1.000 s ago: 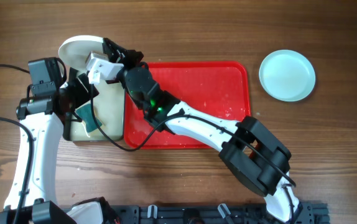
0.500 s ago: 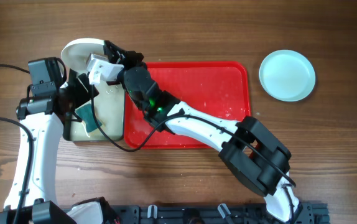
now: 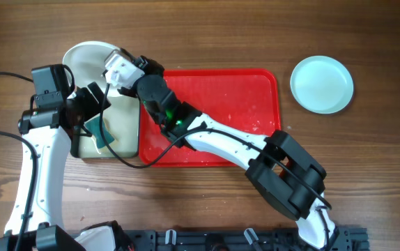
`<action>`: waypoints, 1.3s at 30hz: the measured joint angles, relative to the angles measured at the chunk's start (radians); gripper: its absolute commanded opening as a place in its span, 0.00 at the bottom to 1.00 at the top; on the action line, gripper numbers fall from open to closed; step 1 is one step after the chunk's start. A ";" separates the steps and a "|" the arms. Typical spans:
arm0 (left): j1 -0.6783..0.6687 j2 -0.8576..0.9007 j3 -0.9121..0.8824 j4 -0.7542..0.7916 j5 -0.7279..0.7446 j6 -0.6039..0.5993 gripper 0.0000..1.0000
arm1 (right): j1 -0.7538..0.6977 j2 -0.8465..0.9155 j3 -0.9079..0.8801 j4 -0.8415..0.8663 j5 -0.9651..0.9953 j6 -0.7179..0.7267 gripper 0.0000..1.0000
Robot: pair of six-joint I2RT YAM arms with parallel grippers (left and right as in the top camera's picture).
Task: Clean dirty plates on tray and stack at the side
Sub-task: 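Lift the white plate and dip it into the black tray water, then carry the white plate right and set it on the blue plates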
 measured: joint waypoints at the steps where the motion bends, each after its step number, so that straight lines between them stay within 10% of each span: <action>1: 0.000 0.000 0.000 0.000 0.000 0.000 1.00 | 0.000 0.000 0.000 -0.012 0.004 0.026 0.04; 18: 0.000 0.000 0.000 0.000 0.002 0.000 1.00 | -0.119 -0.140 0.001 -0.517 -0.332 0.631 0.04; 39: -0.006 0.000 0.001 0.000 0.015 0.000 1.00 | -0.698 -0.383 0.007 -1.147 -0.525 0.758 0.04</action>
